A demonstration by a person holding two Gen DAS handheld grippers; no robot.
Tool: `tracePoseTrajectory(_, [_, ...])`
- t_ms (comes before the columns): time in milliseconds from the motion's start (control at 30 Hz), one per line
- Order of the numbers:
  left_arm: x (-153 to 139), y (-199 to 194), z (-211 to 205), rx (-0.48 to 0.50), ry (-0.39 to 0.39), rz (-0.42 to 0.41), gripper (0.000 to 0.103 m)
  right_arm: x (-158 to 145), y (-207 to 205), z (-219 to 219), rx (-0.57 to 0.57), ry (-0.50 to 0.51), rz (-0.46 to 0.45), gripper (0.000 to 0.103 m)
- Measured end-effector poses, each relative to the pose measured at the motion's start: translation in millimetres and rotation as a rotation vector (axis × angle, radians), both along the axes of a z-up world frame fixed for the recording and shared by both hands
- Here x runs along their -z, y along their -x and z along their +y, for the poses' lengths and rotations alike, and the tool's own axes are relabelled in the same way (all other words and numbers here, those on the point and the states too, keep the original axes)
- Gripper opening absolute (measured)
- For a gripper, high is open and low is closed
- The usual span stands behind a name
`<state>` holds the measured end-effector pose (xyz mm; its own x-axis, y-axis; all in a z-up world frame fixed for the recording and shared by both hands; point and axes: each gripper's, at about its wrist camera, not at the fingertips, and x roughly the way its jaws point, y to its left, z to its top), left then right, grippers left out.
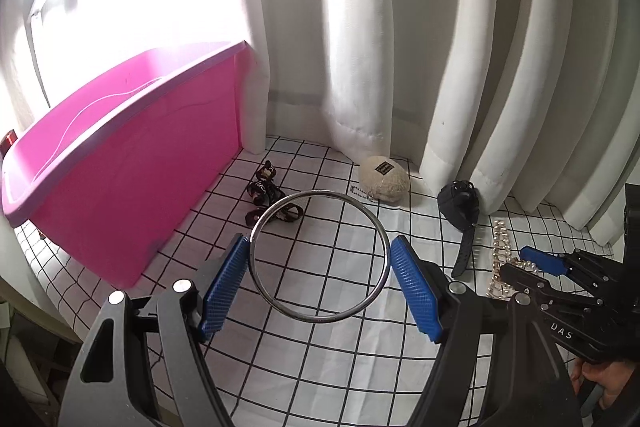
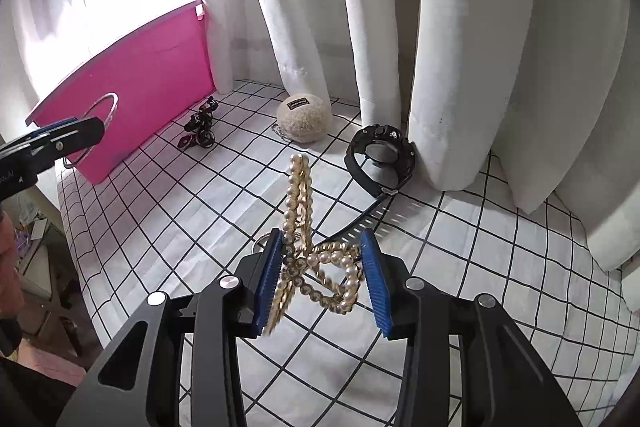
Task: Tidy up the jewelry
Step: 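Lift and carry the ring and pearl clip with both tools over the tub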
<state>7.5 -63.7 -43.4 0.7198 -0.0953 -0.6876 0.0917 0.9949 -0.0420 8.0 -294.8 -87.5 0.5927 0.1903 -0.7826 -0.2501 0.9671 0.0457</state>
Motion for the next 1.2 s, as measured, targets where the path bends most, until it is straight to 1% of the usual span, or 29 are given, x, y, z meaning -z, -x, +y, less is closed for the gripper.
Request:
tracePoseTrajectory(233, [-1,-6,12,0.038,-0.001,-0.001,0.071,10,-2,2,0.069,-0.003,0.018,0.038])
tracePoseTrajectory(433, [-5,-12,23,0.049,0.008,-0.003,0.071,0,-2,9,0.089,0.003,0.003,0.038])
tracePoseTrajectory(567, [-17,-15,32,0.053,0.024,-0.023,0.071,-19,-6,22,0.077,0.010,-0.029,0.038])
tracePoseTrajectory(767, [-48,-23,53,0.043,0.046,-0.087,0.071,-59,-19,55,0.026,0.023,-0.108,0.038])
tracePoseTrajectory(967, [-75,-36,88,-0.010,0.046,-0.150,0.071,-94,-48,101,-0.050,0.013,-0.186,0.038])
tracePoseTrajectory(1200, [-102,-51,140,-0.091,0.037,-0.212,0.071,-126,-90,168,-0.160,-0.009,-0.260,0.038])
